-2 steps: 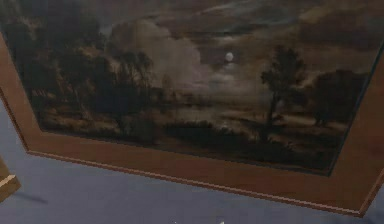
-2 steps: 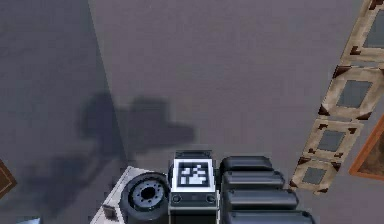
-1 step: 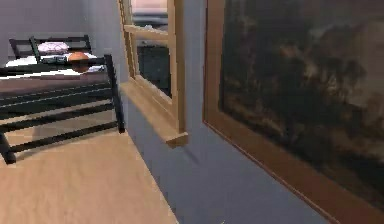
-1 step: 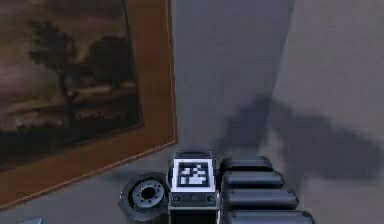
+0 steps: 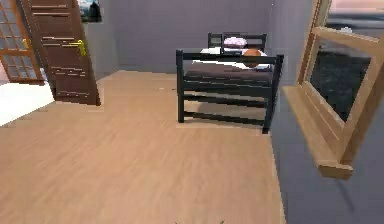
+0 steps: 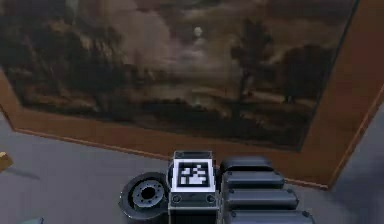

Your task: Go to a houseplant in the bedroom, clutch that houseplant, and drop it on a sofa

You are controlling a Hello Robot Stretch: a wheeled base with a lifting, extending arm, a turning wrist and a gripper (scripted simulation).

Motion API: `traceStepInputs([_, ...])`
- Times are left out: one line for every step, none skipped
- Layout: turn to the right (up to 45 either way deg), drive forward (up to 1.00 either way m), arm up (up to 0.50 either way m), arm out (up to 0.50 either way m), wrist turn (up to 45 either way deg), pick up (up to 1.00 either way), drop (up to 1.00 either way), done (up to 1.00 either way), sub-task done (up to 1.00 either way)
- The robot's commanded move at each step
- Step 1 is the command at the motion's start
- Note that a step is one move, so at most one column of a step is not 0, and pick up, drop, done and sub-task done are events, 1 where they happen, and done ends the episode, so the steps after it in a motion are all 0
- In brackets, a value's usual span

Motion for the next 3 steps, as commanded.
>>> traceStepInputs([-36.0,0.00,0.00,0.00,0.0,0.00,0.00,0.00,0.00])
traceStepInputs([0.0,0.45,0.00,0.00,0.0,0.00,0.00,0.00,0.00])
traceStepInputs([0.0,1.00,0.00,0.00,0.0,0.00,0.00,0.00,0.00])
